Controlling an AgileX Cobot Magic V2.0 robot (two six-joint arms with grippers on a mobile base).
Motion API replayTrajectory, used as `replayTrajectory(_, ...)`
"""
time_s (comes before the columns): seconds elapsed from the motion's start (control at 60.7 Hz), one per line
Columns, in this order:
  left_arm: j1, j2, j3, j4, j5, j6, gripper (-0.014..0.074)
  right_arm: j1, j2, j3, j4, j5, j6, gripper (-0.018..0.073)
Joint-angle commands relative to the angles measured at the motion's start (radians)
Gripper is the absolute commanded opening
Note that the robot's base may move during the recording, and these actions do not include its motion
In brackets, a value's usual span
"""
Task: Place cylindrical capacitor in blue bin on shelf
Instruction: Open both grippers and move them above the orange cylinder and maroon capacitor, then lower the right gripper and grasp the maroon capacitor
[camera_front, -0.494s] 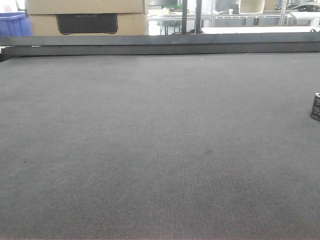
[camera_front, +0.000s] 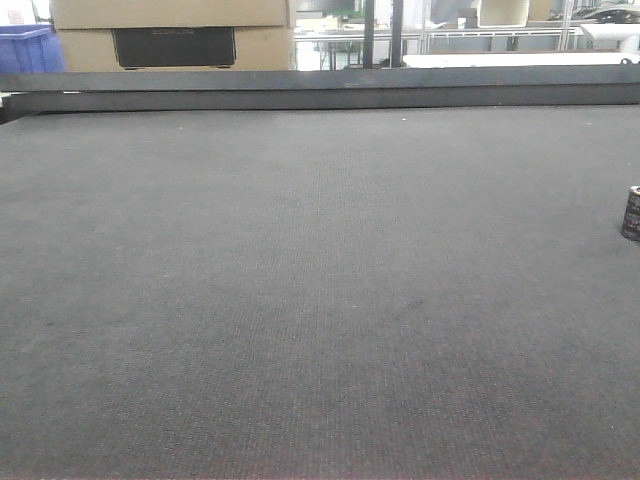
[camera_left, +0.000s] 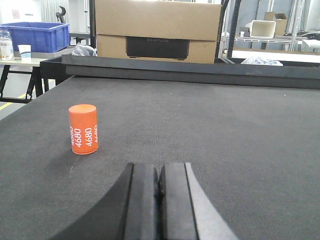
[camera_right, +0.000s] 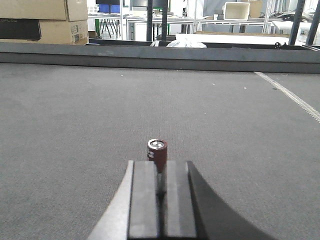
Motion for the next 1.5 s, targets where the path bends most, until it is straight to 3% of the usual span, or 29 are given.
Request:
replayTrajectory(0.0, -0.003, -0.004, -0.003, 0.004, -0.026, 0.001, -0.0111, -0.001, -0.004, 0.003, 0.001, -0.027, 0.002, -0.0162)
replayTrajectory(0.165, -0.003, -0.004, -0.003, -0.005, -0.053, 0.001, -0.0111, -0.001, -0.004, 0.003, 0.001, -0.040, 0.002, -0.0162)
replayTrajectory(0.362, -0.002, -0.004, -0.003, -0.026, -0.235, 0.001, -0.0111, -0.001, -0.004, 0.003, -0.009, -0.140, 0.002, -0.0162)
replayTrajectory(0.461, -0.002, -0.004, -0.026, -0.026, -0.248, 0.001, -0.0111, -0.001, -0.004, -0.012, -0.009, -0.198, 0.002, -0.0162)
replayTrajectory(0.576, -0.002, -0.004, -0.154, -0.012, -0.146, 0.001, -0.0111, -0.001, -0.004, -0.152, -0.009, -0.148, 0.002, -0.0162)
replayTrajectory(0.708, -0.002, 0.075, -0.347, 0.079, 0.046, 0.001, -0.0111, -0.001, 0.025, -0.359, -0.012, -0.020, 0.002, -0.0162)
replayTrajectory(0.774, -0.002, 0.130, -0.426, 0.089, 0.112, 0.001, -0.0105, -0.001, 0.083, -0.442, -0.014, 0.000, 0.002, -0.0162)
replayTrajectory(0.906, -0.002, 0.242, -0.547, 0.089, 0.147, 0.001, 0.0041, -0.001, 0.212, -0.533, -0.017, -0.004, 0.002, -0.0162)
replayTrajectory(1.037, -0.002, 0.341, -0.602, 0.089, 0.155, 0.001, 0.0307, -0.001, 0.342, -0.570, -0.019, -0.005, 0.002, -0.0155)
replayTrajectory(1.153, -0.002, 0.407, -0.606, 0.089, 0.155, 0.001, 0.0475, -0.001, 0.448, -0.574, -0.019, -0.009, 0.002, 0.0006)
replayTrajectory(1.268, -0.002, 0.437, -0.606, 0.087, 0.155, 0.001, 0.0511, -0.001, 0.541, -0.574, -0.019, -0.009, 0.002, 0.0380)
replayTrajectory(1.35, -0.006, 0.438, -0.606, 0.087, 0.155, 0.001, 0.0511, -0.001, 0.603, -0.574, -0.019, -0.010, 0.002, 0.0578)
replayTrajectory(1.482, -0.034, 0.438, -0.606, 0.087, 0.155, 0.001, 0.0511, -0.001, 0.698, -0.565, -0.019, -0.011, 0.002, 0.0568)
